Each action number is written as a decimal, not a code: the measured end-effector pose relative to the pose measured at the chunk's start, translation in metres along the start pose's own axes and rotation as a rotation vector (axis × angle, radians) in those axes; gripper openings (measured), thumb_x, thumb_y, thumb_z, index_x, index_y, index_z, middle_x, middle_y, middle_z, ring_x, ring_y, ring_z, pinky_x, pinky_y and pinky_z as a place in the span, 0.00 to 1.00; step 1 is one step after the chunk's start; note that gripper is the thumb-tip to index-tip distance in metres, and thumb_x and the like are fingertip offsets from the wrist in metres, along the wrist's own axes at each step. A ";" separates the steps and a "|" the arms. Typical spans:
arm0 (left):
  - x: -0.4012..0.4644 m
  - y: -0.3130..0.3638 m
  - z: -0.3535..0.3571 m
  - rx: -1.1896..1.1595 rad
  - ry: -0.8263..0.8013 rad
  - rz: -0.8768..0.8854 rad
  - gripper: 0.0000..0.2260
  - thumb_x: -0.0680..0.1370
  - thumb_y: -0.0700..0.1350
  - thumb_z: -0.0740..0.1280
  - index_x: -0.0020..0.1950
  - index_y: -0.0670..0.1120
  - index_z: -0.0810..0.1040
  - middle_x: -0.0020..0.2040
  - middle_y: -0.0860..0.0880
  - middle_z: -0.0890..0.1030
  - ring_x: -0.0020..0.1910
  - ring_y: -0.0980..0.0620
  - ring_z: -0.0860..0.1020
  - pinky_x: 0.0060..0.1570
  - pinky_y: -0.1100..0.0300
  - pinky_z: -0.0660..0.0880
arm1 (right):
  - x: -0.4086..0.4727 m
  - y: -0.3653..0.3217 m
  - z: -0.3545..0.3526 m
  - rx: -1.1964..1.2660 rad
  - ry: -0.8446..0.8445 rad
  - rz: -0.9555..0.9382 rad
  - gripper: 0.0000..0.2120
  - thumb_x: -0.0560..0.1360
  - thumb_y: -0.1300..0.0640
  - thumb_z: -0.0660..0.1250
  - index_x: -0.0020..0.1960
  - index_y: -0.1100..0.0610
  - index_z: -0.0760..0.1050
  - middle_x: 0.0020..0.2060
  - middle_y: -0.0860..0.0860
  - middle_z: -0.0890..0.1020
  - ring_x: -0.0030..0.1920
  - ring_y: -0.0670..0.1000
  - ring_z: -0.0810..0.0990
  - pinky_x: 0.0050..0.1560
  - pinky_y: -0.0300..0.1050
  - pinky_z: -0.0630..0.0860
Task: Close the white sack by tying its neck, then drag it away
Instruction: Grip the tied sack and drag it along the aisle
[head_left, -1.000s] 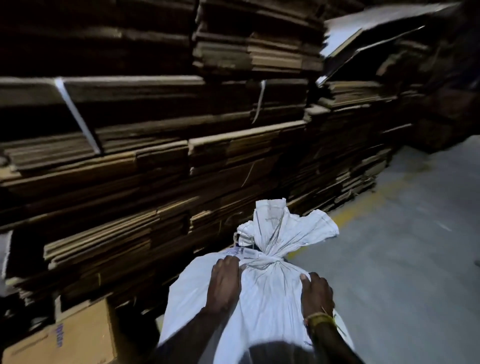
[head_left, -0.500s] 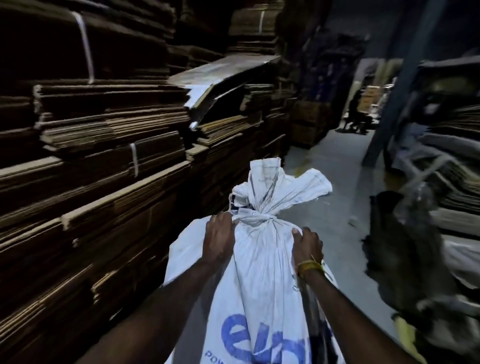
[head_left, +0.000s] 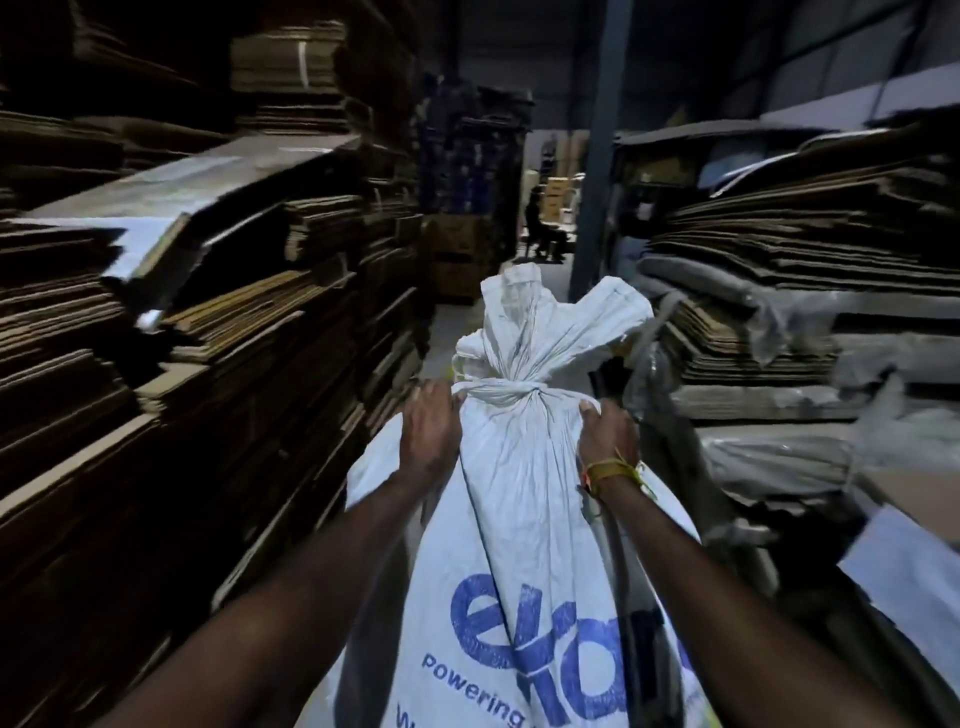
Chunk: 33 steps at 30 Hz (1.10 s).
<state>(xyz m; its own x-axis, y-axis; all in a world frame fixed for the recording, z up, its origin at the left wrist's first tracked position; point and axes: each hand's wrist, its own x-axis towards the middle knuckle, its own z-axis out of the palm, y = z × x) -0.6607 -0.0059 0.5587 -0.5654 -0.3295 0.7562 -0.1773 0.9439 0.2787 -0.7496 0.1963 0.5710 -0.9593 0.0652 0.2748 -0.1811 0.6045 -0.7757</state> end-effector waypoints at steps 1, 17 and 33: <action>0.007 0.009 0.011 -0.050 -0.009 0.017 0.15 0.81 0.48 0.56 0.47 0.39 0.76 0.40 0.39 0.78 0.39 0.38 0.77 0.45 0.49 0.68 | 0.009 0.007 -0.006 0.000 0.018 0.026 0.18 0.79 0.48 0.59 0.58 0.62 0.75 0.61 0.64 0.75 0.64 0.65 0.71 0.61 0.58 0.69; 0.024 0.107 0.190 -0.530 -0.373 0.192 0.18 0.79 0.50 0.54 0.42 0.39 0.76 0.39 0.37 0.79 0.41 0.35 0.78 0.43 0.44 0.76 | 0.076 0.148 -0.051 -0.271 0.258 0.335 0.18 0.78 0.46 0.60 0.56 0.59 0.76 0.57 0.64 0.79 0.59 0.65 0.75 0.56 0.57 0.73; -0.062 0.225 0.320 -0.427 -0.843 0.223 0.13 0.82 0.50 0.62 0.61 0.45 0.79 0.62 0.43 0.79 0.65 0.40 0.71 0.63 0.47 0.64 | 0.066 0.336 -0.087 -0.175 0.325 0.637 0.13 0.75 0.52 0.66 0.53 0.60 0.80 0.54 0.61 0.82 0.56 0.61 0.78 0.55 0.51 0.74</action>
<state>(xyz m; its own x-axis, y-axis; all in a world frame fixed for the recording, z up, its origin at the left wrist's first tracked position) -0.9230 0.2341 0.3847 -0.9718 0.1378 0.1912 0.2170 0.8396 0.4980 -0.8551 0.4729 0.3777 -0.7493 0.6618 -0.0231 0.4529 0.4868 -0.7469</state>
